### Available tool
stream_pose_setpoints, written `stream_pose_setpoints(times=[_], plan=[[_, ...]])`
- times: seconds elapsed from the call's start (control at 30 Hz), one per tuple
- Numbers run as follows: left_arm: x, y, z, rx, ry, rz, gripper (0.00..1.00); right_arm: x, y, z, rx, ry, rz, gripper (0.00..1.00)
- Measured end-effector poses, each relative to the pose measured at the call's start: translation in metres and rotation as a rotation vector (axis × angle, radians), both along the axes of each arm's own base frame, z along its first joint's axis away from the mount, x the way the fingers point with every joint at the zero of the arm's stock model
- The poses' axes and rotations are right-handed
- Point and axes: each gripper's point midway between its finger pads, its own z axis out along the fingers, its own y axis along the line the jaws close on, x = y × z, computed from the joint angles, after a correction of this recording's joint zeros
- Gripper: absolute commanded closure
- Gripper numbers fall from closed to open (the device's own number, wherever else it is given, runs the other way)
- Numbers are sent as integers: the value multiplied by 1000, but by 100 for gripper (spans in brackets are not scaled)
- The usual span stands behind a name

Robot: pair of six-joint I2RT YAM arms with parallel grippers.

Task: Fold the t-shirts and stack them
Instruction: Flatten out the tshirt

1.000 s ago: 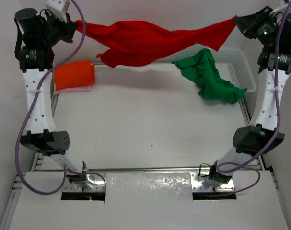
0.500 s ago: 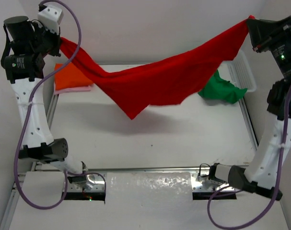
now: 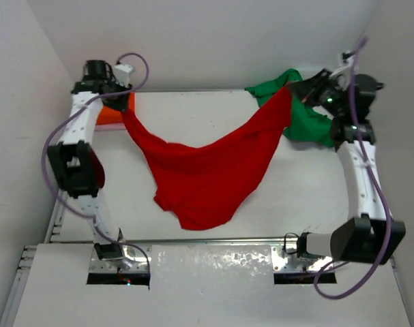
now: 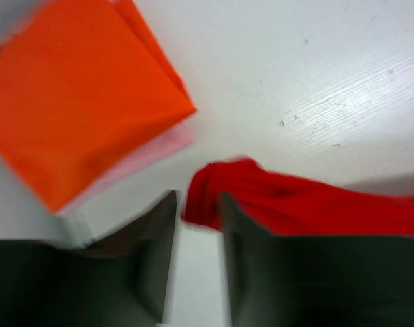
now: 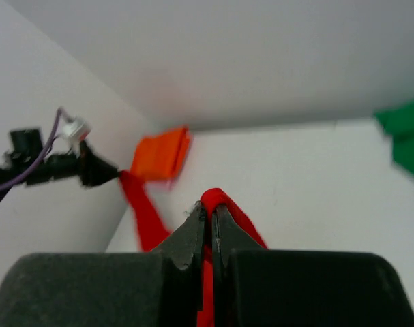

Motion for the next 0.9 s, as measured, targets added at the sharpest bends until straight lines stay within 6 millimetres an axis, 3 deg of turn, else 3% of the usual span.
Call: stream_pose_setpoints(times=[0.1, 0.17, 0.27, 0.37, 0.43, 0.5, 0.53, 0.6, 0.63, 0.7, 0.8, 0.9], plan=[[26, -11, -83, 12, 162, 25, 58, 21, 30, -85, 32, 210, 74, 100], [45, -14, -114, 25, 220, 65, 57, 31, 35, -123, 42, 302, 81, 100], [78, -26, -111, 6, 173, 81, 58, 44, 30, -158, 46, 388, 53, 100], [67, -55, -74, -22, 97, -17, 61, 52, 26, -176, 41, 425, 33, 100], [20, -87, -48, 9, 71, -154, 61, 52, 25, -181, 34, 432, 28, 100], [-43, -142, -24, 65, 42, -371, 62, 52, 25, -183, 26, 431, 27, 100], [-78, -178, -17, 82, 29, -511, 61, 52, 24, -184, 22, 431, 25, 100], [-149, -245, -22, 79, 54, -795, 60, 52, 23, -188, 13, 434, 22, 100], [-179, -264, -34, 76, 97, -896, 60, 52, 23, -189, 9, 434, 20, 100], [-221, -267, -74, 77, 251, -980, 58, 52, 22, -189, 0, 432, 19, 100], [-247, -240, -136, 105, 503, -942, 55, 51, 22, -191, -7, 430, 19, 100], [-261, -221, -168, 136, 636, -885, 58, 49, 22, -195, -17, 434, 16, 100]])
